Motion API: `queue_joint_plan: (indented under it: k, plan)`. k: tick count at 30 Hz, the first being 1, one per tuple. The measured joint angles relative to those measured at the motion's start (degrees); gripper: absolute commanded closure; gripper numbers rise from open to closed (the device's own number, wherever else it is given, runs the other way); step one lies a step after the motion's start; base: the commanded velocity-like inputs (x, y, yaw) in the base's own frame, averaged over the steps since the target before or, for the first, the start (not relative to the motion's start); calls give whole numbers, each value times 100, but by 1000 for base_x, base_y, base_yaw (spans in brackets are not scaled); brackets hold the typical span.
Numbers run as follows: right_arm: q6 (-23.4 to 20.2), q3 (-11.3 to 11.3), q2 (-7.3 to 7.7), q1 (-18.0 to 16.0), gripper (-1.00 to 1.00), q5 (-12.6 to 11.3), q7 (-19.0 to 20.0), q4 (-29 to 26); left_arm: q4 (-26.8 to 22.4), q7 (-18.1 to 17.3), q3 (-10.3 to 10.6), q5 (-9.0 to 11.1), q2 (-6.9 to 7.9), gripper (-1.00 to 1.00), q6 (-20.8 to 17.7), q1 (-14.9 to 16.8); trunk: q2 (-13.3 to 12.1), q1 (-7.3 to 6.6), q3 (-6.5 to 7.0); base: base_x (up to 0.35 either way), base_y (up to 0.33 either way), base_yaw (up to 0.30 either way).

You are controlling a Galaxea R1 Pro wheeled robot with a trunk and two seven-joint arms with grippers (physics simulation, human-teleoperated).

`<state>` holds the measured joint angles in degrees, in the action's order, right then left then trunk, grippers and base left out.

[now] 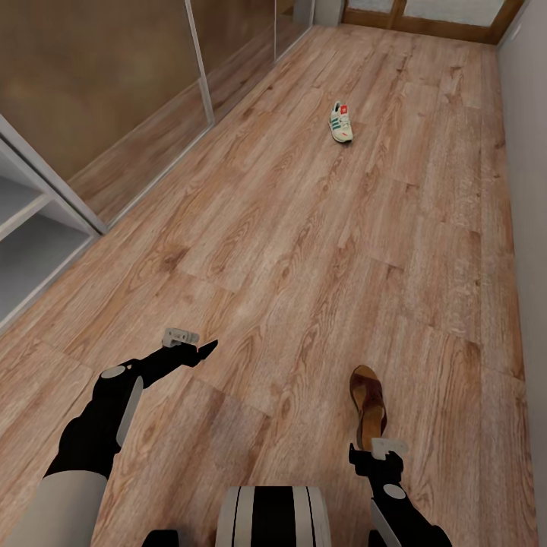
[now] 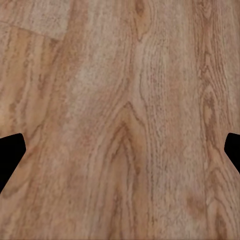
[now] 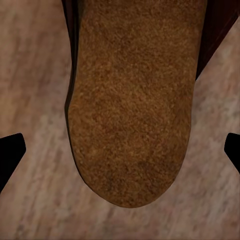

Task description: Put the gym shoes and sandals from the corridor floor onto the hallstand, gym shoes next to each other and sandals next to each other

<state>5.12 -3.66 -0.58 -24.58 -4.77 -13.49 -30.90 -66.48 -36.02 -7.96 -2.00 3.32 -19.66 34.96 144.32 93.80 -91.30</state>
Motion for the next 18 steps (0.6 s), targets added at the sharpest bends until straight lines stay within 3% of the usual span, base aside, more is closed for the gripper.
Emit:
queue_joint_plan:
  k: [18]
  plan:
    - [0, 0, 9, 0, -100, 0, 0, 0, -5, 0, 2, 0, -21, -100, 0, 0, 0, 0, 0, 41, 0, 0]
